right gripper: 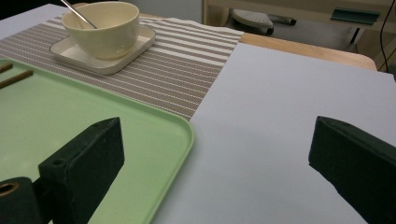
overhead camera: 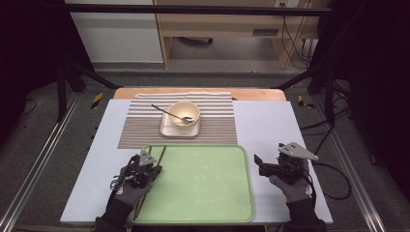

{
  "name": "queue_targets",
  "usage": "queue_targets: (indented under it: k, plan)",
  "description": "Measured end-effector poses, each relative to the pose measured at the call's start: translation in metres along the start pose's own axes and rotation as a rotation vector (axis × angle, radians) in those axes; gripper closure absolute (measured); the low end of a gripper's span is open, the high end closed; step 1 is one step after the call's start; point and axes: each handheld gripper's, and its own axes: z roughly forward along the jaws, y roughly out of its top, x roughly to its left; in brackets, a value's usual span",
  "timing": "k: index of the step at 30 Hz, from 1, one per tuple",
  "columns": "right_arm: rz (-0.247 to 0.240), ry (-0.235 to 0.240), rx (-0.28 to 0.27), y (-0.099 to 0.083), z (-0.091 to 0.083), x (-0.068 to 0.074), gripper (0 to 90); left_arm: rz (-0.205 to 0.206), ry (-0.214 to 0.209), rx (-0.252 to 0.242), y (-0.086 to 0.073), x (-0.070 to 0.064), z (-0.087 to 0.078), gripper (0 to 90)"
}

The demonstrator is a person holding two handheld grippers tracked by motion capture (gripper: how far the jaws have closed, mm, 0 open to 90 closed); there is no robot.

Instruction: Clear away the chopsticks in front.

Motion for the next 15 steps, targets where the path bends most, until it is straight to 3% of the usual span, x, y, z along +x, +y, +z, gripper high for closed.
queue_targets:
  k: [15]
  plan:
    - [0.000,0.000,0.002,-0.0001,0.0002,0.0006,3.6,-0.030,0.043,-0.001,-0.0087,0.0104,-0.0079,89.2]
